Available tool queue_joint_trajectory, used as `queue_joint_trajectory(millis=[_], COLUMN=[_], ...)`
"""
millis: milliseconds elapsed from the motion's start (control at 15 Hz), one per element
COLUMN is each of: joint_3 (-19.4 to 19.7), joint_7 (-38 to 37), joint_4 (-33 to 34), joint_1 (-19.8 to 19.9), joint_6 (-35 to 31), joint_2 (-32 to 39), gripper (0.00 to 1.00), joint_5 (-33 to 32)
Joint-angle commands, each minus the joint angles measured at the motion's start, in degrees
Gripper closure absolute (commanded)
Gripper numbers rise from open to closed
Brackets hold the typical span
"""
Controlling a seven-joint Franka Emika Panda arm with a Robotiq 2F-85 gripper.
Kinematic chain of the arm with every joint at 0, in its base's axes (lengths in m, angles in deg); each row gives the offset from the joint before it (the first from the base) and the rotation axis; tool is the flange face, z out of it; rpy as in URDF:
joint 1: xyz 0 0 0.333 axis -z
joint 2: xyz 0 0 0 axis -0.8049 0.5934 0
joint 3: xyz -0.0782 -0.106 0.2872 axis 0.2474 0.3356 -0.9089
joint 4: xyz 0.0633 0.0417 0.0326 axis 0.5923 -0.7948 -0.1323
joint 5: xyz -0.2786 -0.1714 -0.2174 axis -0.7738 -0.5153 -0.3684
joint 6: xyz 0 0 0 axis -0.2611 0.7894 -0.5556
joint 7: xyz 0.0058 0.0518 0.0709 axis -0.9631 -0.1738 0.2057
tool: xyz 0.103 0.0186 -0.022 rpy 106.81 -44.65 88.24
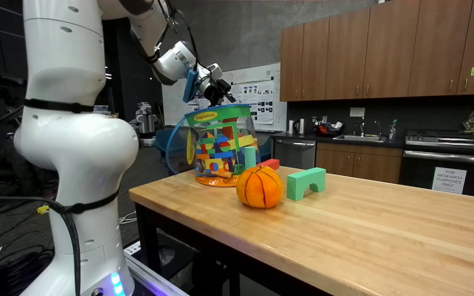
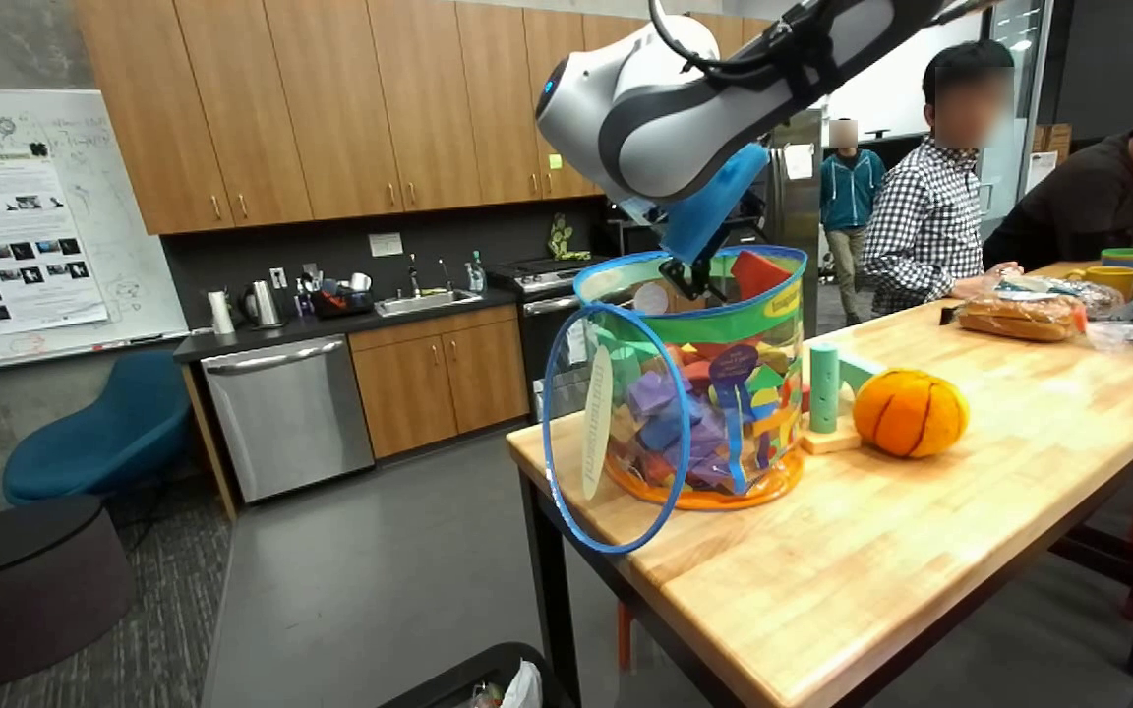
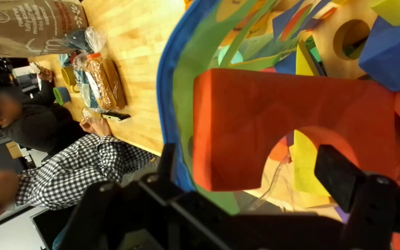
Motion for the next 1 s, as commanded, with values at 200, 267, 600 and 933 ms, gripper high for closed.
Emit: queue_joint_trajectory(millis=[200,267,600,933], joint_3=[0.52,0.59,0.69,0.76], joint_7=[-7.18,-8.94,-14.38,-17.57], joint_4=[0.49,0.43,0.42,0.32], joint_1=[-0.88,-0.84,-0.82,-0.73], joint_6=[2.65,2.61,2.98,2.73], joint_2=[0.40,0.25,0.38,0.61], gripper=[0.00,0.00,0.00,0.00], joint_5=[-0.55,-0.70,-1.34,-1.77])
